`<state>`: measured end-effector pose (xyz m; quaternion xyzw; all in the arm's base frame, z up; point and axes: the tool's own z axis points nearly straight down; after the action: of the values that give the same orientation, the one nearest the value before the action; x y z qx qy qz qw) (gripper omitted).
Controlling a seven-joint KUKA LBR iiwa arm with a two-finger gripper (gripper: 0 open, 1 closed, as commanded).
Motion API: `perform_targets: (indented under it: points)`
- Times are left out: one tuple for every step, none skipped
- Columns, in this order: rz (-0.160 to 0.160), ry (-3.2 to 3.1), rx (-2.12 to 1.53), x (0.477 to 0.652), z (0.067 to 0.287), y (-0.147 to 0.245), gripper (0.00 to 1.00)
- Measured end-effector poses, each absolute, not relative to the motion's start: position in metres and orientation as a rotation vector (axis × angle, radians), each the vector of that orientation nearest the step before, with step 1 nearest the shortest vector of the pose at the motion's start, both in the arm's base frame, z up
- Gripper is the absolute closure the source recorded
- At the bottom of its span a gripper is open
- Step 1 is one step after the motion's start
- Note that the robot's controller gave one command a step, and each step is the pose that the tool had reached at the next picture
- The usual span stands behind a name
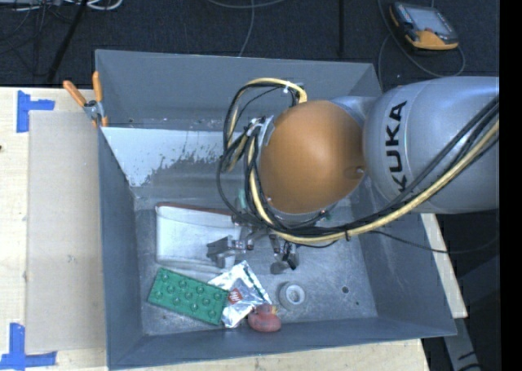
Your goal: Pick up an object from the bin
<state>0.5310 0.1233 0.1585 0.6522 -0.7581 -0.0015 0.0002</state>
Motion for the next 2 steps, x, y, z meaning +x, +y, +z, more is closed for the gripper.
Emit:
perform_targets:
  points:
    - [-0.008, -1.972, 2.441, 0.5524, 0.0675, 0.1271, 0.00]
    - [-0.007, -1.980, 2.437, 0.5532, 0.0690, 0.1266, 1.00]
